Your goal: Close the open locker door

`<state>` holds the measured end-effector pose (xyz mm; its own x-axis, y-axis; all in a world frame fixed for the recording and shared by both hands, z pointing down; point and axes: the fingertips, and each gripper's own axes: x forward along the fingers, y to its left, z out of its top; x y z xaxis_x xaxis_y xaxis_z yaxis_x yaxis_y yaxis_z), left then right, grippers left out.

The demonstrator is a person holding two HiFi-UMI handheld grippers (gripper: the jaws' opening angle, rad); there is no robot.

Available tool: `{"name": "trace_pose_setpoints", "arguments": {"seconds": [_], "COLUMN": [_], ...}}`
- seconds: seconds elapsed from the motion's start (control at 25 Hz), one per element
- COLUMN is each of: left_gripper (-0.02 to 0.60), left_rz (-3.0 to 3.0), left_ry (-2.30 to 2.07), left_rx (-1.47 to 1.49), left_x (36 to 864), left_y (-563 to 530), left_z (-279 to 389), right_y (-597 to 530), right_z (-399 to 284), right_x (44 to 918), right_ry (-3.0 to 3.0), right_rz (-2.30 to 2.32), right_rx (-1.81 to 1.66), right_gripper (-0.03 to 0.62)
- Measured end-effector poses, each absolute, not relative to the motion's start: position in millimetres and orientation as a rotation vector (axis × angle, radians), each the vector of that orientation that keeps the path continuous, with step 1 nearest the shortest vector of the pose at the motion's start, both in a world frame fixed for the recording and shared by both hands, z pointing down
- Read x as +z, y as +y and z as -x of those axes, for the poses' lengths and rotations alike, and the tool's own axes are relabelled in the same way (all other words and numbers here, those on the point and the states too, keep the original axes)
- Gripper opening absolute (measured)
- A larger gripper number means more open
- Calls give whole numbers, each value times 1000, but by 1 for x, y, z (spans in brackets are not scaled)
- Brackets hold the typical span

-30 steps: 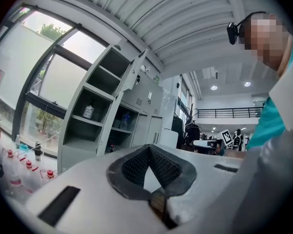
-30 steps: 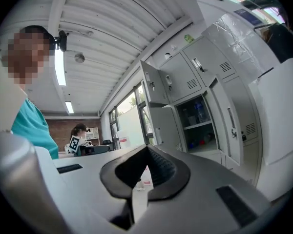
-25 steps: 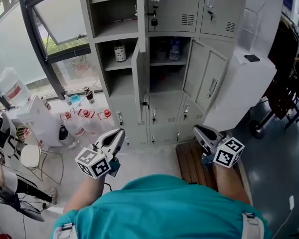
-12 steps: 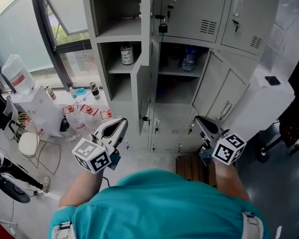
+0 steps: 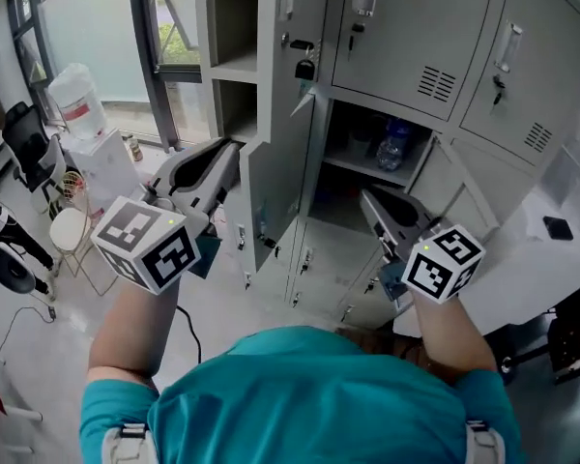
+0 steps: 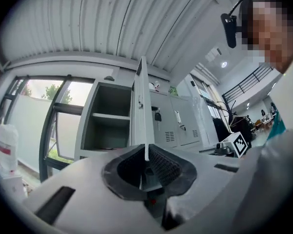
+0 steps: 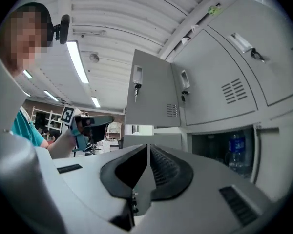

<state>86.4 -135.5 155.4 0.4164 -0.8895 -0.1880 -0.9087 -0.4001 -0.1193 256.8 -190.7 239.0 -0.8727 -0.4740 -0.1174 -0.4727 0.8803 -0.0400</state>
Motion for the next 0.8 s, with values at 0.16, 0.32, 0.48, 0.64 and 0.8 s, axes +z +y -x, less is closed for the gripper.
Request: {"name": "trace_pose_setpoints", "arguments": {"seconds": [0.16,0.32,0.48,0.64,0.8], "left_gripper": [31,90,98,98,98], "left_rz": [2405,2342,2319,2225,2158], "left_ry": [1650,1689,1695,1746,1764], "left_rx": [148,116,44,-36,-72], "left_x": [111,85,83,86,88], "left_y": [-145,-150,-159,-171,-179], "left_z": [-98,-106,-121,-121,-121], "right_y": [-203,-217,-232,-237,-237], "right_z": [-248,-243,-251,-255,-259], "right_x": [179,129,98,84,83], "right_ry": [2907,2891,2894,2925,2946], "right_rz": [712,676,665,669,668], "right_rx": [90,104,76,113,157], "right_gripper": [-2,-1,-2,-2,-2]}}
